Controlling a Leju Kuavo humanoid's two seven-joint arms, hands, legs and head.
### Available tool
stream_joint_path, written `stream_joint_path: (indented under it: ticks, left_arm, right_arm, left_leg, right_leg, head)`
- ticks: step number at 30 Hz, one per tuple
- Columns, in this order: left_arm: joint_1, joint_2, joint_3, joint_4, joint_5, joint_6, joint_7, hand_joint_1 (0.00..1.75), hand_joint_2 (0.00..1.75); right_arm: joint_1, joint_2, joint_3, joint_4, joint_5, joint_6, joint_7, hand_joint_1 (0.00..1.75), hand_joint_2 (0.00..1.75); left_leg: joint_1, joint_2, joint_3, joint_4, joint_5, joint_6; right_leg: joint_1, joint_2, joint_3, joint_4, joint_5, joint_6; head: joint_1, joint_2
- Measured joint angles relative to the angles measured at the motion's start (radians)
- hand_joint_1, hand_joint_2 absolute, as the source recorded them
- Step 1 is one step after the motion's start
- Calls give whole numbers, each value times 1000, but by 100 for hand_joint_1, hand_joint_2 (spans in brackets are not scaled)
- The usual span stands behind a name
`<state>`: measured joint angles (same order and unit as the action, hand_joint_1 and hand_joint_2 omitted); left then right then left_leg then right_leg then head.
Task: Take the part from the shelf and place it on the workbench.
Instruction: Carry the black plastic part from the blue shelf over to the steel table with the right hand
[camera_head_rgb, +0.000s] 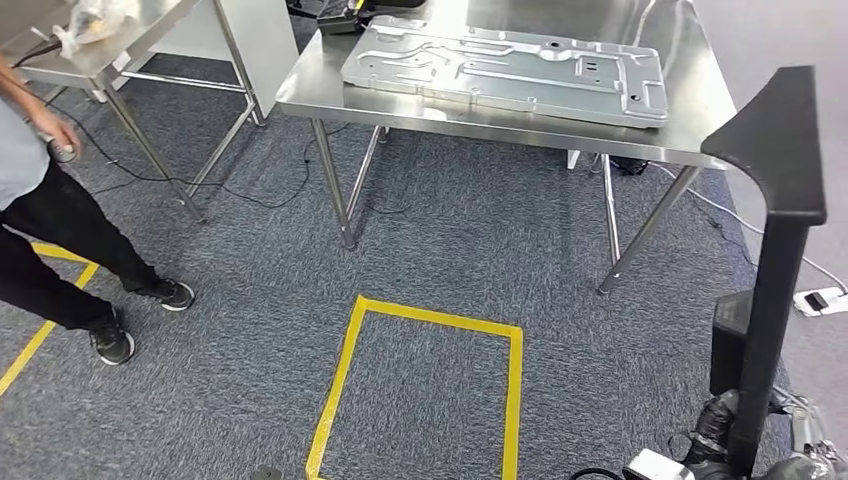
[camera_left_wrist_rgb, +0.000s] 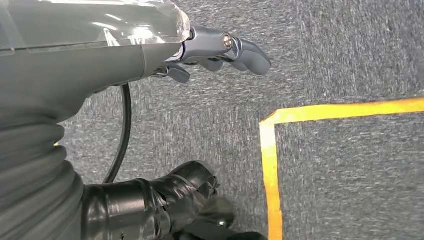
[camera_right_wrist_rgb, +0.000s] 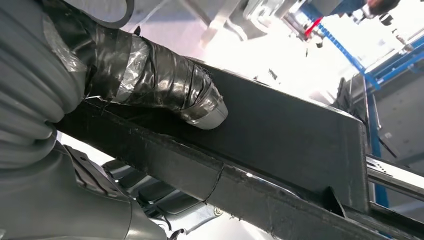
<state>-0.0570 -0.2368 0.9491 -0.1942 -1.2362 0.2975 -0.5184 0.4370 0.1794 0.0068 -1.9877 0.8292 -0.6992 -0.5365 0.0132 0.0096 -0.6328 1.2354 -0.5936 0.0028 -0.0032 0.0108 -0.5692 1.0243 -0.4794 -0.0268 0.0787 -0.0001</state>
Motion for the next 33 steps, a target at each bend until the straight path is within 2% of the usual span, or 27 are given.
stream_joint_path:
  ticks: [1,2,3,5,7,8,9,10,12,13,14,15,16,17,18,19,22,24,25,27,28,29,30,31,32,33]
  left_arm:
    - [0,1,0,0,0,-1,0,0,175]
    - [0,2,0,0,-1,-2,0,0,175]
    - [-2,3,0,0,-2,-4,0,0,175]
    - [-4,4,0,0,-6,-9,-4,0,175]
    - [-3,4,0,0,-10,-17,-10,0,175]
    - [-3,4,0,0,-10,-20,-13,0,175]
    - [-3,4,0,0,-11,-23,-15,0,175]
    - [-3,4,0,0,-11,-26,-17,0,175]
    - [-3,4,0,0,-11,-29,-19,0,175]
    - [-2,4,0,0,-12,-30,-19,0,175]
    - [-2,4,0,0,-12,-31,-19,0,175]
    - [-2,4,0,0,-12,-31,-20,0,175]
    - [-2,4,0,0,-12,-31,-20,0,175]
    - [-2,4,0,0,-12,-31,-20,0,175]
    - [-3,4,0,0,-12,-31,-20,0,175]
    - [-3,4,0,0,-12,-31,-20,0,175]
    - [-4,4,0,0,-12,-32,-21,0,175]
    - [-5,4,0,0,-12,-32,-21,0,175]
    - [-5,4,0,0,-12,-32,-21,0,175]
    - [-4,4,0,0,-12,-32,-21,0,175]
    - [-2,4,0,0,-12,-32,-21,0,175]
    - [-1,4,0,0,-12,-32,-21,0,175]
    - [0,4,0,0,-12,-32,-21,0,175]
    - [0,4,0,0,-12,-32,-21,0,175]
    - [-1,4,0,0,-12,-32,-21,0,175]
    - [-2,6,0,0,-12,-32,-21,0,175]
  right_arm:
    - [-1,-8,14,2,-8,0,-6,175,175]
    - [-2,-13,26,4,-13,0,-17,175,175]
    - [-4,-14,33,4,-13,0,-32,175,175]
    - [-6,-13,37,4,-9,0,-52,175,175]
    - [-7,-13,37,3,-7,0,-60,175,175]
    - [-7,-13,37,3,-8,0,-61,175,175]
    - [-8,-13,37,3,-8,0,-62,175,175]
    - [-9,-13,37,3,-9,0,-63,175,175]
    - [-11,-13,37,3,-11,0,-65,175,175]
    - [-11,-13,37,3,-12,0,-65,175,175]
    - [-11,-13,37,3,-13,0,-66,175,175]
    - [-11,-13,37,3,-14,0,-66,175,175]
    - [-11,-13,37,3,-15,0,-67,175,175]
    - [-12,-13,37,3,-16,0,-68,175,175]
    - [-13,-13,37,3,-16,0,-68,175,175]
    - [-13,-13,37,3,-16,0,-69,175,175]
    - [-13,-13,37,3,-16,0,-70,175,175]
    - [-13,-13,37,3,-16,0,-70,175,175]
    - [-14,-13,37,3,-16,0,-70,175,175]
    - [-14,-13,37,3,-16,0,-70,175,175]
    - [-14,-13,37,3,-16,0,-70,175,175]
    - [-14,-13,37,3,-16,0,-70,175,175]
    - [-14,-13,37,3,-16,0,-70,175,175]
    - [-14,-13,37,4,-16,0,-70,175,175]
    - [-14,-13,37,4,-16,0,-70,175,175]
    - [-14,-13,37,4,-16,0,-70,175,175]
  left_leg:
    - [0,-1,21,-64,42,4]
    - [-2,-3,44,-125,70,8]
    - [-3,-6,60,-166,85,12]
    - [-7,-9,68,-190,85,19]
    - [-4,-7,70,-198,91,29]
    - [-2,-6,72,-203,95,35]
    - [1,-5,74,-208,97,39]
    - [3,-3,75,-210,98,42]
    - [3,0,75,-210,97,44]
    - [3,1,75,-210,96,44]
    - [3,2,77,-210,95,44]
    - [4,2,80,-210,94,42]
    - [4,2,83,-210,91,39]
    - [3,2,87,-210,89,36]
    - [1,1,89,-209,86,31]
    - [0,2,90,-210,85,26]
    - [0,3,94,-218,86,8]
    - [1,2,89,-199,69,-1]
    - [2,1,73,-162,45,-4]
    - [2,0,12,-32,-21,-6]
    - [2,0,-19,31,-43,-6]
    - [2,0,-37,66,-47,-5]
    - [2,-1,-38,62,-31,-3]
    - [1,-1,-20,20,2,1]
    - [0,-2,11,-49,41,7]
    - [-3,-3,42,-117,69,12]
  right_leg:
    - [0,5,2,5,-5,3]
    - [2,8,2,12,-10,7]
    - [3,10,0,16,-13,12]
    - [4,12,-3,19,-15,23]
    - [2,11,-3,19,-17,32]
    - [1,8,-9,32,-27,38]
    - [0,5,-22,63,-47,44]
    - [-4,1,-47,116,-76,50]
    - [-10,-1,-113,245,-132,60]
    - [-12,-2,-135,285,-140,63]
    - [-15,-3,-137,285,-126,64]
    - [-17,-5,-117,242,-92,64]
    - [-18,-8,-82,170,-52,63]
    - [-18,-11,-47,99,-24,60]
    - [-15,-13,-21,44,-5,56]
    - [-12,-14,-9,16,0,52]
    - [-8,-10,-8,5,0,36]
    - [-11,-10,-1,-7,5,21]
    - [-12,-11,3,-12,7,15]
    - [-9,-12,4,-14,6,7]
    - [-6,-11,4,-13,5,4]
    - [-4,-10,5,-12,4,3]
    - [-2,-8,6,-10,2,2]
    - [-1,-6,7,-8,1,2]
    - [0,-5,8,-5,-2,3]
    - [3,-4,8,0,-5,5]
  head:
    - [0,0]
    - [0,0]
    - [0,0]
    - [0,0]
    - [0,0]
    - [1,0]
    - [1,0]
    - [1,0]
    - [1,0]
    - [1,0]
    - [1,0]
    - [1,0]
    - [1,0]
    - [1,0]
    - [1,0]
    - [1,0]
    - [1,0]
    - [0,0]
    - [0,0]
    - [-1,0]
    - [-1,0]
    - [0,0]
    - [0,0]
    - [0,0]
    - [0,0]
    - [0,0]
